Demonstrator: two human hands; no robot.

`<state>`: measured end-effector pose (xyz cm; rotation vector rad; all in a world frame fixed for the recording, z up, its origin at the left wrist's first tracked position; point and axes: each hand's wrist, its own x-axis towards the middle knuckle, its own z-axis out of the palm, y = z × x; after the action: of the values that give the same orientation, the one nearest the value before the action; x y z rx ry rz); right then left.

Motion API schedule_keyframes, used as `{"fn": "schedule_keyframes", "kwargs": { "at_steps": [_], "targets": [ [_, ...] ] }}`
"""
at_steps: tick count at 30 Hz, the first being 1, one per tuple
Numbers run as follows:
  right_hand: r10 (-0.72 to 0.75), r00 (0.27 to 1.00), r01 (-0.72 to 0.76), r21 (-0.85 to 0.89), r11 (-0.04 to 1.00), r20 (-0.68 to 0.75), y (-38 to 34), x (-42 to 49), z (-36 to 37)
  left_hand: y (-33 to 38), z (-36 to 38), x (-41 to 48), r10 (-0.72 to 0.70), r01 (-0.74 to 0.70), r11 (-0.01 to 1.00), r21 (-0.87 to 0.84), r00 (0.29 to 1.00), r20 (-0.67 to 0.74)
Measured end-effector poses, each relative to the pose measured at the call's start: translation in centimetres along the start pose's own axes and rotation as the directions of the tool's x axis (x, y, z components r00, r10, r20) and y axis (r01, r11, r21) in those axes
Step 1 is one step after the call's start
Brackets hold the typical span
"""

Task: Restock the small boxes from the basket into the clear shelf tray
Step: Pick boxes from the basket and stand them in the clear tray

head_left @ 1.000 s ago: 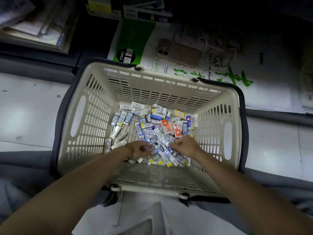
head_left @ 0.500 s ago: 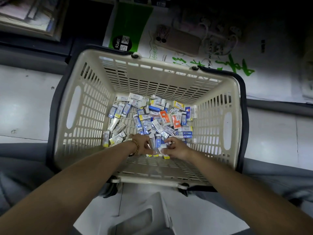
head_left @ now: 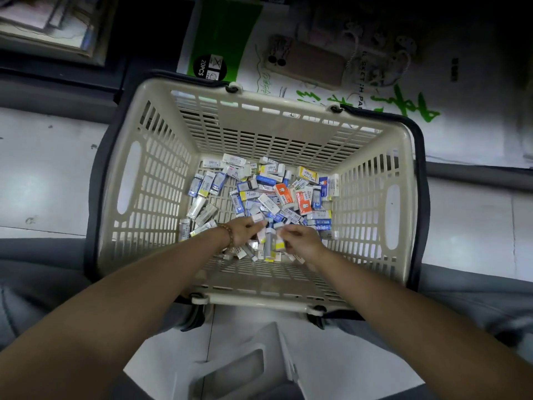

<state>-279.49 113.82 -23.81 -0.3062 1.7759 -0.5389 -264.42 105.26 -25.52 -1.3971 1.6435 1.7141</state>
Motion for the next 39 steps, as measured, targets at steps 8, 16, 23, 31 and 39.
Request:
{"fn": "schedule_keyframes", "kwargs": {
  "at_steps": [8,16,23,31,39],
  "targets": [
    [-0.052,0.997,0.035,0.244,0.969,0.06,-5.8,-2.5,-1.7,4.6,-1.6,-2.5,0.076,0.003,0.84,-0.543,0.989,0.124],
    [-0.275,0.937,0.294,-0.062,0.954,0.216,-16.2,-11.4,-6.4,12.2,-10.2,-12.6,0.308,-0.311,0.904,-0.293,0.95,-0.059],
    [-0.612,0.742,0.662,-0.154,0.734,0.272,-21.7,-21.5,-10.0,16.4,-14.1,-22.9,0.517,-0.555,0.805,-0.211,0.83,-0.211],
    [-0.749,0.592,0.772,0.057,0.633,0.297,-24.3,-25.1,-8.6,19.9,-12.7,-25.3,0.567,-0.67,0.729,-0.142,0.707,-0.423],
    [-0.732,0.669,0.703,0.207,0.68,0.13,-24.1,-23.7,-8.6,20.8,-11.9,-24.5,0.565,-0.656,0.676,-0.337,0.754,-0.335]
  ]
}}
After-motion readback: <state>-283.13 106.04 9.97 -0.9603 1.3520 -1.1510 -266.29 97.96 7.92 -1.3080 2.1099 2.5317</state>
